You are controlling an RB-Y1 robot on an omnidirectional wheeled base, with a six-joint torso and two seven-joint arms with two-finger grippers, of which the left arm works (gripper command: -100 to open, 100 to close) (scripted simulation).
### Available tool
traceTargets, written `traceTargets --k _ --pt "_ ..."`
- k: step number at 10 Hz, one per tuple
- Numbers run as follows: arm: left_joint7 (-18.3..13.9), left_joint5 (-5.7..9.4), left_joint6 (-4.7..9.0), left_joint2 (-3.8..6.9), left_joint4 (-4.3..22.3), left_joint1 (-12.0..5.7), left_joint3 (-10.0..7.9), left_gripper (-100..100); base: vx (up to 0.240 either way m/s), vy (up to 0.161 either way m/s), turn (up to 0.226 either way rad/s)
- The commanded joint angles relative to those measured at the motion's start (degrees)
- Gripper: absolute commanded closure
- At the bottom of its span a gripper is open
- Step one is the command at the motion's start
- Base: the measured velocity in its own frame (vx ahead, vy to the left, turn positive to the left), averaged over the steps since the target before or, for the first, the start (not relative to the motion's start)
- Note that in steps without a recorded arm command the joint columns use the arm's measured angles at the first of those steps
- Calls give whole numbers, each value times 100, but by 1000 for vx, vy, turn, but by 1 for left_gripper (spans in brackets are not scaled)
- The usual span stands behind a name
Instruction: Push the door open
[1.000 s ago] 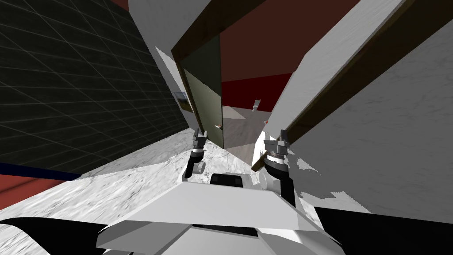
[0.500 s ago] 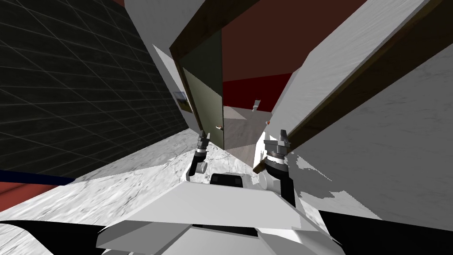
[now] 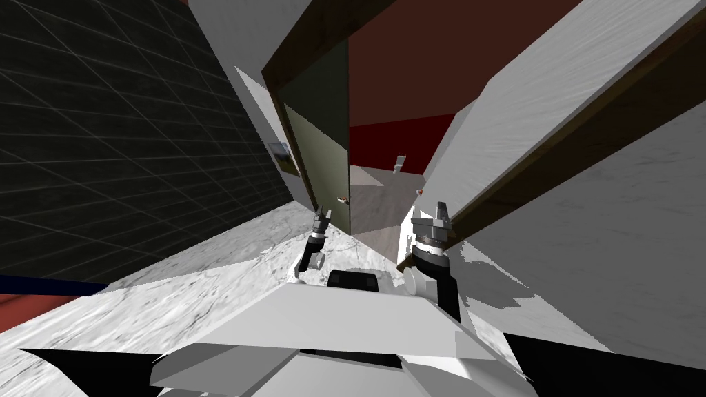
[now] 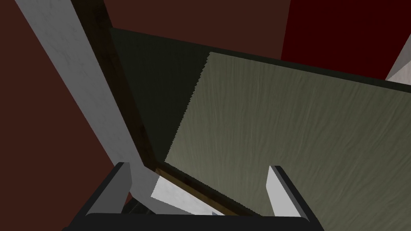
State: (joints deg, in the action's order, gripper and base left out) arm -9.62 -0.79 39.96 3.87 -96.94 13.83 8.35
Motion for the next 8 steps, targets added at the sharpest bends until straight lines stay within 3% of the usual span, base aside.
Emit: traceTargets --k 1,4,5,8 --pt "4 -30 13 1 279 -111 47 -100 66 55 -9" --pt "-14 -93 83 37 854 -362 154 -100 85 80 -20" --pt "-14 -93 83 37 931 -362 154 -100 58 52 -5" --pt "-31 -156 154 64 1567 -618 263 -100 83 60 -16"
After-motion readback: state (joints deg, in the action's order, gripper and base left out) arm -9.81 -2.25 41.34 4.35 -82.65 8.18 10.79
